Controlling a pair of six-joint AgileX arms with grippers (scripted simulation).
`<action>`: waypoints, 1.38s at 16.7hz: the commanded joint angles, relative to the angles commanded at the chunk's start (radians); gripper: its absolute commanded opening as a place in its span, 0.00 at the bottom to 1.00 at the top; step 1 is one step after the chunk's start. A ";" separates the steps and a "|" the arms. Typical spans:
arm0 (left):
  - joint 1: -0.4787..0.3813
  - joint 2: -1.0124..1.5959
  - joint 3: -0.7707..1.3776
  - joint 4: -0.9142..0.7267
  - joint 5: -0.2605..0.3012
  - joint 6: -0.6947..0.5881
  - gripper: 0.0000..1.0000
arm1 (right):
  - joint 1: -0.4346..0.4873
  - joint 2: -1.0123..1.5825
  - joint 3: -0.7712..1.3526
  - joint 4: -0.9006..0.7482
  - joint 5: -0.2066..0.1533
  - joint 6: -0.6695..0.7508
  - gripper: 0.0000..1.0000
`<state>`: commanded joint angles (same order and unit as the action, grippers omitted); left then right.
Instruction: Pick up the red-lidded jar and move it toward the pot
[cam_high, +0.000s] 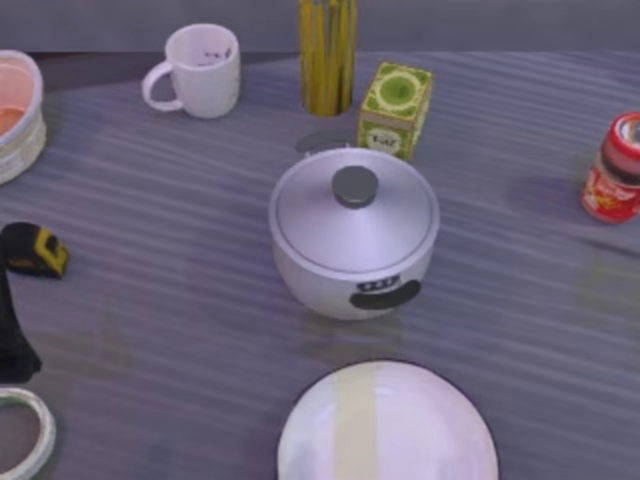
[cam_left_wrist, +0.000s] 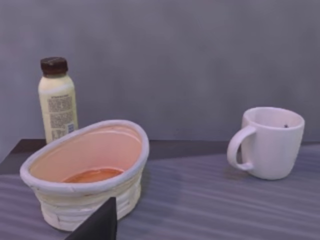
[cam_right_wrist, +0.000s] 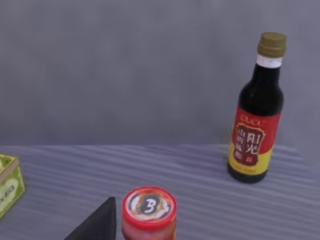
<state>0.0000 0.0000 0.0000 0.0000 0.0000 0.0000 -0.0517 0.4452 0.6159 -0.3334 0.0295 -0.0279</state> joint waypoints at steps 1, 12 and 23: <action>0.000 0.000 0.000 0.000 0.000 0.000 1.00 | -0.007 0.094 0.092 -0.069 0.005 -0.009 1.00; 0.000 0.000 0.000 0.000 0.000 0.000 1.00 | -0.023 1.427 1.128 -0.962 0.031 -0.199 1.00; 0.000 0.000 0.000 0.000 0.000 0.000 1.00 | 0.044 2.140 1.939 -1.246 -0.024 -0.380 1.00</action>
<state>0.0000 0.0000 0.0000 0.0000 0.0000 0.0000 -0.0075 2.5854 2.5548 -1.5790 0.0059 -0.4079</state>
